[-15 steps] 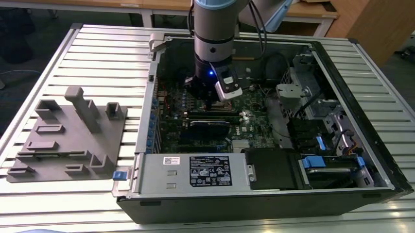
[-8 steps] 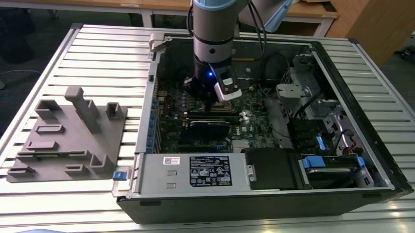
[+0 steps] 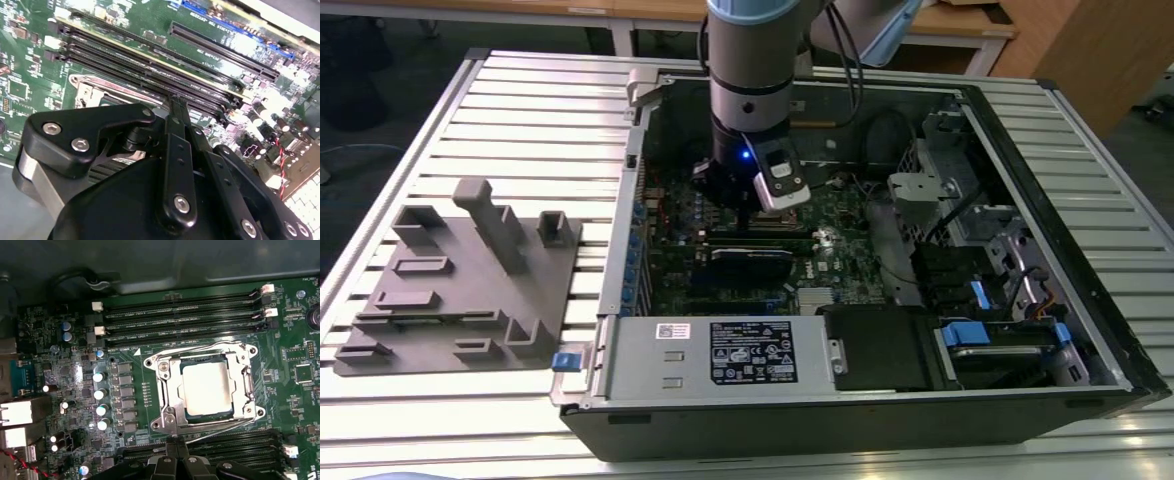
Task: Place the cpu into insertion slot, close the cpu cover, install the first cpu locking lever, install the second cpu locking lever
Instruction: 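Install the second cpu locking lever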
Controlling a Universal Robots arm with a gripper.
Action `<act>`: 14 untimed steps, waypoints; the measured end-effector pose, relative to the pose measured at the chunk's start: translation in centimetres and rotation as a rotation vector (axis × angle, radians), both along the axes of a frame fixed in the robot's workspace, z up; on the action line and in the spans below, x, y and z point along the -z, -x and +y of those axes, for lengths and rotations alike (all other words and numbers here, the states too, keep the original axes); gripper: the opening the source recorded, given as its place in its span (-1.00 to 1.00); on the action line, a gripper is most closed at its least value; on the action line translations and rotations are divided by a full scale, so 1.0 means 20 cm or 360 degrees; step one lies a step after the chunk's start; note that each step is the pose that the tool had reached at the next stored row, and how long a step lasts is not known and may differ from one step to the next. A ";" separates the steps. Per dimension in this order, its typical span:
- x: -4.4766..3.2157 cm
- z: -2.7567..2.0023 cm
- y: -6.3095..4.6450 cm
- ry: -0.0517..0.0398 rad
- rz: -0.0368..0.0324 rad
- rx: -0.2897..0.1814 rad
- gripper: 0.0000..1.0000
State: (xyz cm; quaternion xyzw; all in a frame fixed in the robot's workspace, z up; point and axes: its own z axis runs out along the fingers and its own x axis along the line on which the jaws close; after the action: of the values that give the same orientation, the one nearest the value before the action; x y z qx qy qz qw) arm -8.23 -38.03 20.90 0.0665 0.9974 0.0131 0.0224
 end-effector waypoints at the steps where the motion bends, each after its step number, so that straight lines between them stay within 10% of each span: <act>1: 0.002 -0.001 0.00 -0.0003 -0.0001 0.0000 -0.79; 14: 0.043 -0.009 0.03 -0.0087 -0.0004 0.0000 -0.79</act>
State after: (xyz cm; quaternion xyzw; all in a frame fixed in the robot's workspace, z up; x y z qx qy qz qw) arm -8.88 -38.22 20.04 0.0671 0.9967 0.0404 0.0218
